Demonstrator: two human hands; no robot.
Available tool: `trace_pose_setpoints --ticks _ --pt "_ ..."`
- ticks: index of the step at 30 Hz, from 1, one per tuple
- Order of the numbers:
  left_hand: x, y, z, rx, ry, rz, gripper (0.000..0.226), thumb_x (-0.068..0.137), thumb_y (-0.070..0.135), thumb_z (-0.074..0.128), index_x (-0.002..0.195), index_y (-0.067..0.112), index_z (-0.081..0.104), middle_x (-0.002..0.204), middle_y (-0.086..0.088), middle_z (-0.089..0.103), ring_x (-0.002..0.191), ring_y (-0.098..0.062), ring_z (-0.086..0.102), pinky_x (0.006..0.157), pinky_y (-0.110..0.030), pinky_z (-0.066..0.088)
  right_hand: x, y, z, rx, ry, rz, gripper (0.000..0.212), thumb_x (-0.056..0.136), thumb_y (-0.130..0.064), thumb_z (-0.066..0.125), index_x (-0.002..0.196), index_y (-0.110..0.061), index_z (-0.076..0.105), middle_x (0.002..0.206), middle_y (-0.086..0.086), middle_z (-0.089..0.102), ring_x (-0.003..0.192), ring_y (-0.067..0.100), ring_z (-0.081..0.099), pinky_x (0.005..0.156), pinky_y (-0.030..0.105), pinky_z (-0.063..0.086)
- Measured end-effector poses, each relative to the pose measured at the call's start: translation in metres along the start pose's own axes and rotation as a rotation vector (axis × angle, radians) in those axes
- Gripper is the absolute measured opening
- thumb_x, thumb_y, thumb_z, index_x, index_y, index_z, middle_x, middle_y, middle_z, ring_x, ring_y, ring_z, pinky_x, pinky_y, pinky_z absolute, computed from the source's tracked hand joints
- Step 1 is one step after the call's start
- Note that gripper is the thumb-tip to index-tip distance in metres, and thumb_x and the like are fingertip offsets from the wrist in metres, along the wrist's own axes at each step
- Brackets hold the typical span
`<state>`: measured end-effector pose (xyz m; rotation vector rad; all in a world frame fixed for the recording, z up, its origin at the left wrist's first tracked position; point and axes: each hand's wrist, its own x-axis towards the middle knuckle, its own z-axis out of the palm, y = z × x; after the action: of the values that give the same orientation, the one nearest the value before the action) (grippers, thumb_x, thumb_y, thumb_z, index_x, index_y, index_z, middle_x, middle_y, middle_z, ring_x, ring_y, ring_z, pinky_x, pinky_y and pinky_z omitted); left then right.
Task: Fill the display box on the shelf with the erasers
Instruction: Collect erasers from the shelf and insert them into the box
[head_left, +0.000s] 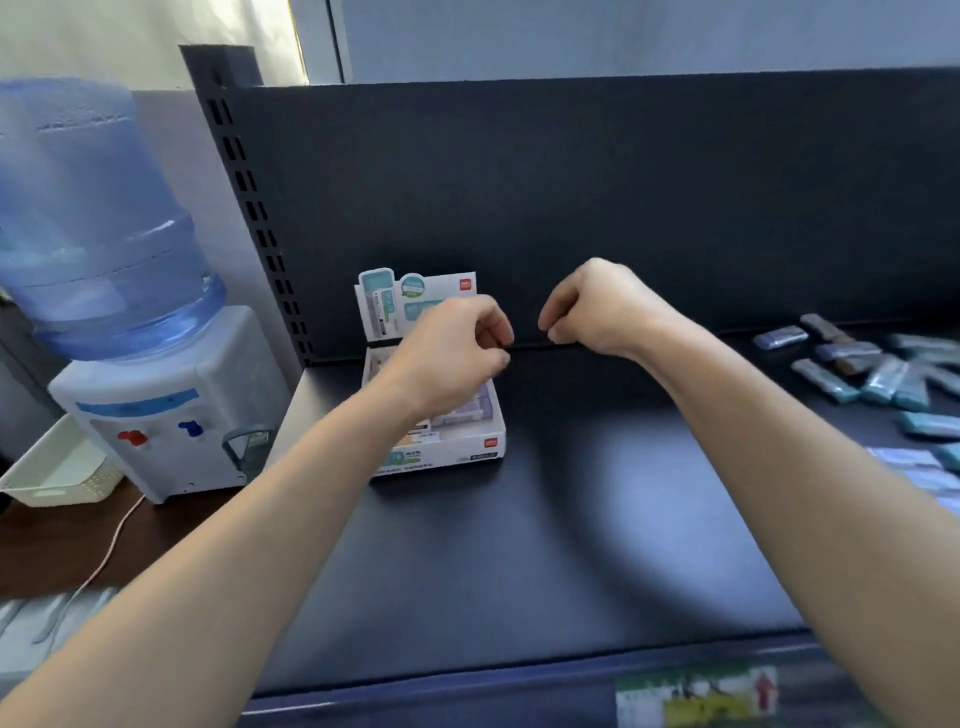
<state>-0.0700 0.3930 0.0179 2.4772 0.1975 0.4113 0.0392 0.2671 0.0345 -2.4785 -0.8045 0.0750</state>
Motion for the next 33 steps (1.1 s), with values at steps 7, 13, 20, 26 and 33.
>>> trace_pose_setpoints --ticks 7,13,20,26,33 --pt "0.025 0.078 0.062 0.008 -0.203 0.222 0.008 0.083 0.014 0.063 0.088 0.02 0.063 0.072 0.013 0.054 0.068 -0.006 0.052 0.059 -0.016 0.039 -0.048 0.081 -0.059 -0.061 0.112 0.222 0.014 0.079 -0.007 0.068 0.084 -0.019 0.074 0.08 0.002 0.064 0.072 0.017 0.058 0.063 0.023 0.042" --pt "0.038 0.14 0.122 0.051 -0.35 0.296 0.012 0.083 0.011 0.062 0.093 0.014 0.067 0.072 0.01 0.054 0.067 -0.008 0.05 0.051 -0.008 0.035 -0.09 0.157 -0.108 -0.142 0.187 0.427 0.011 0.078 -0.005 0.067 0.079 -0.012 0.075 0.088 0.012 0.072 0.085 0.027 0.066 0.069 0.026 0.049" --pt "0.045 0.186 0.174 0.148 -0.498 0.3 0.008 0.082 0.015 0.065 0.087 0.014 0.071 0.08 0.001 0.064 0.076 -0.012 0.055 0.063 -0.022 0.039 -0.124 0.214 -0.14 -0.209 0.028 0.506 0.015 0.079 -0.005 0.066 0.076 -0.018 0.072 0.083 0.002 0.069 0.076 0.018 0.06 0.068 0.025 0.044" --pt "0.048 0.202 0.198 0.246 -0.553 0.227 0.017 0.083 0.02 0.065 0.095 0.01 0.073 0.097 -0.008 0.073 0.087 -0.02 0.062 0.071 -0.027 0.046 -0.132 0.237 -0.15 -0.233 -0.184 0.499 0.017 0.078 -0.01 0.073 0.095 -0.015 0.074 0.094 0.002 0.068 0.093 0.023 0.061 0.077 0.029 0.047" --pt "0.046 0.21 0.206 0.225 -0.496 0.154 0.01 0.078 0.012 0.068 0.083 0.019 0.064 0.084 0.0 0.065 0.072 -0.015 0.056 0.057 -0.023 0.042 -0.125 0.248 -0.149 -0.227 -0.211 0.398 0.018 0.077 -0.012 0.076 0.095 -0.013 0.071 0.087 0.001 0.063 0.086 0.022 0.057 0.066 0.025 0.042"
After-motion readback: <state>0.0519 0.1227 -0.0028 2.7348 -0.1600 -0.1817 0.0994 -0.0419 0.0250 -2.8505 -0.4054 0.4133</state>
